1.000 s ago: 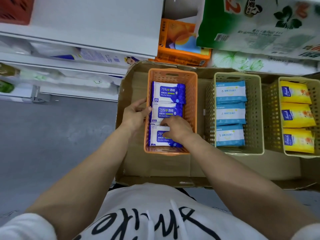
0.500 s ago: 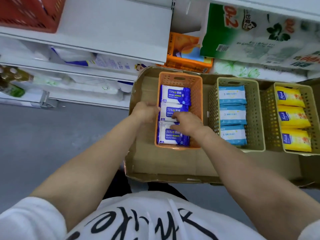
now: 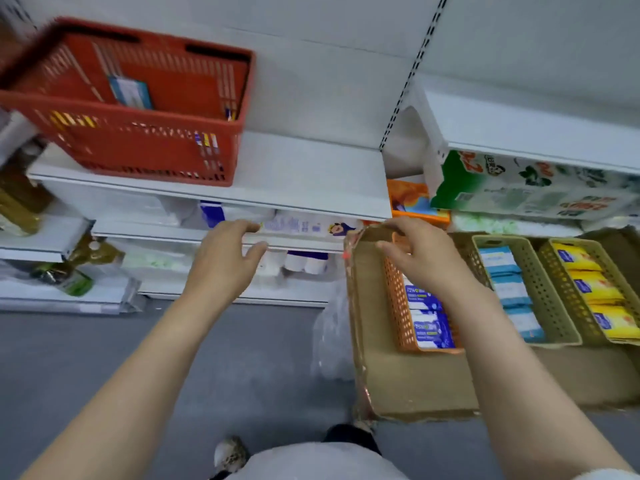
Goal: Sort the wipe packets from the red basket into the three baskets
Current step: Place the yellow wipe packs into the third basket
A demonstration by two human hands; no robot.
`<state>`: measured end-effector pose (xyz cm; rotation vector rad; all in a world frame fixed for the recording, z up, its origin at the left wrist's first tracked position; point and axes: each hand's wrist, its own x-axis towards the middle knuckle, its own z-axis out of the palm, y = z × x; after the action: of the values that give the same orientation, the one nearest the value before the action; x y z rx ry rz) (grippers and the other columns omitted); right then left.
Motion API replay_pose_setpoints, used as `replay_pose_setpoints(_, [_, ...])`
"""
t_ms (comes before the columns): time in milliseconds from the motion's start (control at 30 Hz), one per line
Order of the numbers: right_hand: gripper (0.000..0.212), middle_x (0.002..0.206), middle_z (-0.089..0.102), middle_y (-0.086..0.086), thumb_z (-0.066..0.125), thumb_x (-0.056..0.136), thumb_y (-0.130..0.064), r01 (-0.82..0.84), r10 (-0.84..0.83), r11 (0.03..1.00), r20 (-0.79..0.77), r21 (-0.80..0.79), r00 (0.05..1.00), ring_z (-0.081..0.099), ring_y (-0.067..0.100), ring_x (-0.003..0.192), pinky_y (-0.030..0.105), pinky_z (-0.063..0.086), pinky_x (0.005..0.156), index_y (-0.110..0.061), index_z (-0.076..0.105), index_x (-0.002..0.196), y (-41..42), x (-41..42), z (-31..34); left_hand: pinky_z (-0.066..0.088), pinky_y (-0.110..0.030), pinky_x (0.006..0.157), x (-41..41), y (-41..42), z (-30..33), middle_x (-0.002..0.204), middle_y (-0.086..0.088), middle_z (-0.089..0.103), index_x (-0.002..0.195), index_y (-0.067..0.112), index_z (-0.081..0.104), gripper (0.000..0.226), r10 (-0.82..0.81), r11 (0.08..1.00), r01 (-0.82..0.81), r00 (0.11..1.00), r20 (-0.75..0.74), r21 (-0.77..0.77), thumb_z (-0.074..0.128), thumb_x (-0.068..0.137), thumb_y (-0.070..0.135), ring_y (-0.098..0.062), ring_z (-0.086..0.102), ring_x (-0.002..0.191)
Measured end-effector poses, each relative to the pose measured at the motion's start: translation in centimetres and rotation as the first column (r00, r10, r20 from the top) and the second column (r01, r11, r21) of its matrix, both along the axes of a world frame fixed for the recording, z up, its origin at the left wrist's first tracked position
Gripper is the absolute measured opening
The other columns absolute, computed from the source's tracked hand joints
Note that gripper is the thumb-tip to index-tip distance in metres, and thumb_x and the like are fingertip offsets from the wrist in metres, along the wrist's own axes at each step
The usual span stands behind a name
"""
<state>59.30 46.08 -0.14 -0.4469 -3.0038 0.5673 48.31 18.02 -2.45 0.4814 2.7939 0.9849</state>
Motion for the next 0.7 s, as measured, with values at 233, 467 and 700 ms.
replay_pose_setpoints(233, [0.039, 0.132, 0.058, -0.003, 0.062, 0.093, -0.038, -0.115, 0.111, 0.992, -0.076, -0.05, 0.991, 0.05, 0.016, 0.125, 0.032, 0.041, 0.102, -0.022, 0.059, 0.129, -12.5, -7.5, 2.4, 0.037, -0.036, 0.102, -7.2, -9.2, 2.8, 0.128, -0.006, 0.058, 0.125, 0.014, 0.062, 0.034, 0.009, 1.0, -0.014, 0.977, -0.212, -0.023, 0.063, 0.093, 0.026, -0.028, 0.047, 0.124])
replay_pose_setpoints(467, [0.038, 0.134, 0.057, -0.006, 0.06, 0.094, -0.041, -0.156, 0.151, 0.988, -0.171, -0.019, 0.974, 0.049, 0.011, 0.125, 0.022, 0.036, 0.099, -0.026, 0.059, 0.129, -16.4, -19.9, 3.4, 0.032, -0.038, 0.109, -17.6, -12.8, 3.1, 0.136, -0.008, 0.051, 0.128, 0.013, 0.06, 0.038, 0.05, 0.999, -0.054, 0.952, -0.301, -0.006, 0.064, 0.093, 0.027, -0.029, 0.04, 0.13])
replay_pose_setpoints(700, [0.038, 0.127, 0.062, 0.0, 0.065, 0.092, -0.036, -0.186, 0.157, 0.973, -0.206, -0.133, 0.966, 0.056, 0.017, 0.117, 0.024, 0.039, 0.095, -0.021, 0.062, 0.127, -18.1, -36.9, 3.3, 0.034, -0.036, 0.106, -32.4, -14.2, 4.2, 0.13, -0.008, 0.058, 0.123, 0.015, 0.064, 0.033, 0.071, 0.995, -0.086, 0.96, -0.27, -0.042, 0.063, 0.093, 0.029, -0.029, 0.047, 0.124])
